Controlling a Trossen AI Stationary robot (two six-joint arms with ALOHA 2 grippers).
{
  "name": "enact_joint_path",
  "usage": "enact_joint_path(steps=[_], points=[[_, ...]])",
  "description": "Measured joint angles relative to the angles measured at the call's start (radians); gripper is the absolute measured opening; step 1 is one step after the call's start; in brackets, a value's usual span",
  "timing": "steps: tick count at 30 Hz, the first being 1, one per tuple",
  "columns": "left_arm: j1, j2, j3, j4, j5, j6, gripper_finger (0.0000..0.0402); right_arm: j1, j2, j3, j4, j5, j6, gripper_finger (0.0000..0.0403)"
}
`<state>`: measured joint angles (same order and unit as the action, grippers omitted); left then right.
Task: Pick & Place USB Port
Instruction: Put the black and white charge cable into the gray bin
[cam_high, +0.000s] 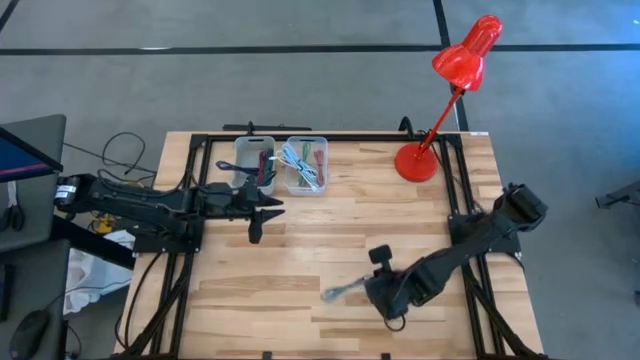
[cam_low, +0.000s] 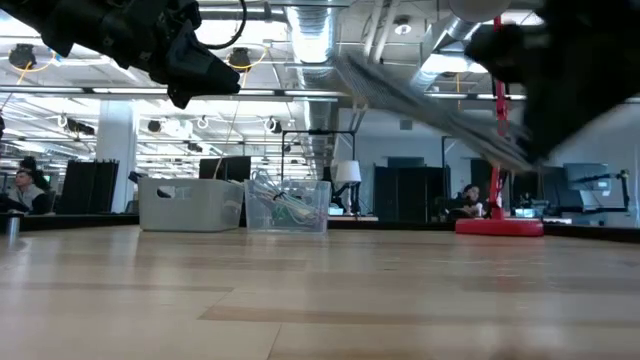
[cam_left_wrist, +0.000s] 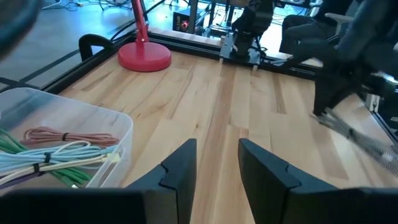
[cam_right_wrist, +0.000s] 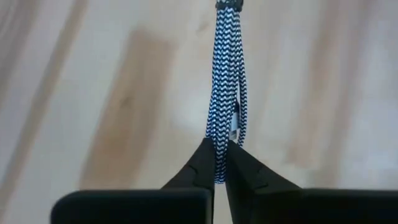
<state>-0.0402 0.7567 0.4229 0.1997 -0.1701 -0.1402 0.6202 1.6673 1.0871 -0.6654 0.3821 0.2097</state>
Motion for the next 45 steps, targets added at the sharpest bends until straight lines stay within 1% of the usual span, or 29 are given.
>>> enact_joint_path(steps=[5,9,11,17,21,27,30,33,39,42,45], points=[[0.0,0.0,0.0,0.008,0.041,-0.003,0.0117,-0.044,-0.084,0.0,0.045,0.121,-0.001,0.0005],[0.0,0.0,0.0,0.046,0.049,-0.003,0.0117,-0.095,-0.12,0.002,0.093,0.174,-0.056,0.0003],[0.0,0.0,0.0,0.071,0.058,-0.003,0.0117,-0.127,-0.129,0.002,0.121,0.184,-0.076,0.0003],[0.0,0.0,0.0,0.14,0.176,-0.003,0.0117,-0.228,-0.12,0.002,0.228,0.179,-0.124,0.0003],[-0.001,0.0,0.0,0.164,0.225,-0.003,0.0117,-0.279,-0.113,0.001,0.275,0.169,-0.142,0.0001],[-0.005,0.0,0.0,0.168,0.227,-0.003,0.0121,-0.34,-0.115,0.002,0.319,0.168,-0.149,0.0001],[-0.005,0.0,0.0,0.168,0.227,-0.003,0.0133,-0.365,-0.115,0.002,0.331,0.166,-0.167,0.0001],[-0.005,0.0,0.0,0.171,0.227,-0.003,0.0149,-0.389,-0.115,0.002,0.358,0.139,-0.18,0.0001],[-0.005,0.0,0.0,0.184,0.227,-0.006,0.0176,-0.412,-0.115,0.002,0.422,0.124,-0.218,0.0001],[-0.005,0.0,0.0,0.193,0.227,-0.006,0.0183,-0.428,-0.115,0.002,0.444,0.089,-0.22,0.0001],[-0.005,0.0,0.0,0.214,0.227,-0.006,0.0184,-0.439,-0.106,0.002,0.467,0.083,-0.221,0.0001]])
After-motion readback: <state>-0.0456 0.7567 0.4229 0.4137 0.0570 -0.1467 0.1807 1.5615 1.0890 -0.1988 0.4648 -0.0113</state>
